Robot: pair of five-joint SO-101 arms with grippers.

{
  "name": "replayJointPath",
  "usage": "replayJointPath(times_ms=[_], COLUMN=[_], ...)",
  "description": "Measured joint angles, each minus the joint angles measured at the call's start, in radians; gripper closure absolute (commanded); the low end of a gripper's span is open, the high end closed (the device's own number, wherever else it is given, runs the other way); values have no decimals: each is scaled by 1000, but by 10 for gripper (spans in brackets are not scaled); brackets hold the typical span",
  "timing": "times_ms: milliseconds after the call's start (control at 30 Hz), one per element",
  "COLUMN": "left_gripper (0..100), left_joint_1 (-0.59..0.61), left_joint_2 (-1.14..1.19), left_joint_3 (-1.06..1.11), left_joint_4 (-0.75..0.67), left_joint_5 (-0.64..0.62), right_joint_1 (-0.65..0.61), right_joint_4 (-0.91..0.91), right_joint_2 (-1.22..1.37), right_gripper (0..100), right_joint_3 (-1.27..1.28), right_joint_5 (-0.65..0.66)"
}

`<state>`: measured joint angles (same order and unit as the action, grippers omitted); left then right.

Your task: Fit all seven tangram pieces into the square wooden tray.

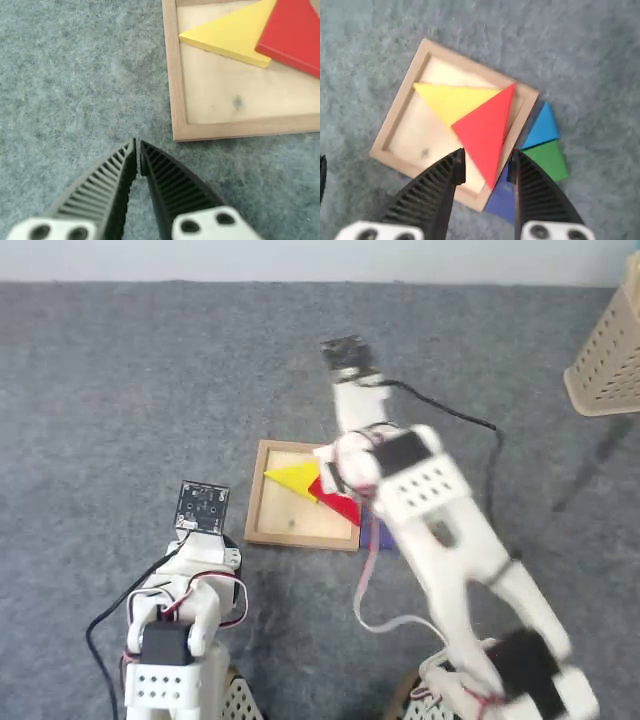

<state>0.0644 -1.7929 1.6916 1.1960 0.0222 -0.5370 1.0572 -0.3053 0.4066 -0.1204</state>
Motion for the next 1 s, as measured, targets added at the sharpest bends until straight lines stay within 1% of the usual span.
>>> replayJointPath(times_ms=[67, 100, 200, 300, 567, 700, 833, 1000], left_gripper=[989, 989, 989, 989, 989, 989, 989, 989], left_joint_1=[0, 0, 0, 0, 0, 0, 0, 0], left_joint_2=[0, 0, 0, 0, 0, 0, 0, 0], left_joint_3=[0, 0, 0, 0, 0, 0, 0, 0], left_joint_4=[0, 0, 0, 0, 0, 0, 0, 0], left_joint_5=[0, 0, 0, 0, 0, 0, 0, 0], right_joint_1=[9, 9, 8, 6, 2, -8, -12, -92], right_joint_4=[-112, -173, -344, -417, -440, -440, -431, -381], right_joint_2=[-54, -63, -64, -38, 155, 160, 160, 160], right_gripper=[979, 998, 972, 972, 972, 994, 992, 992], right_joint_3=[115, 172, 304, 338, 339, 339, 344, 344], right_joint_5=[49, 69, 115, 137, 141, 141, 141, 141])
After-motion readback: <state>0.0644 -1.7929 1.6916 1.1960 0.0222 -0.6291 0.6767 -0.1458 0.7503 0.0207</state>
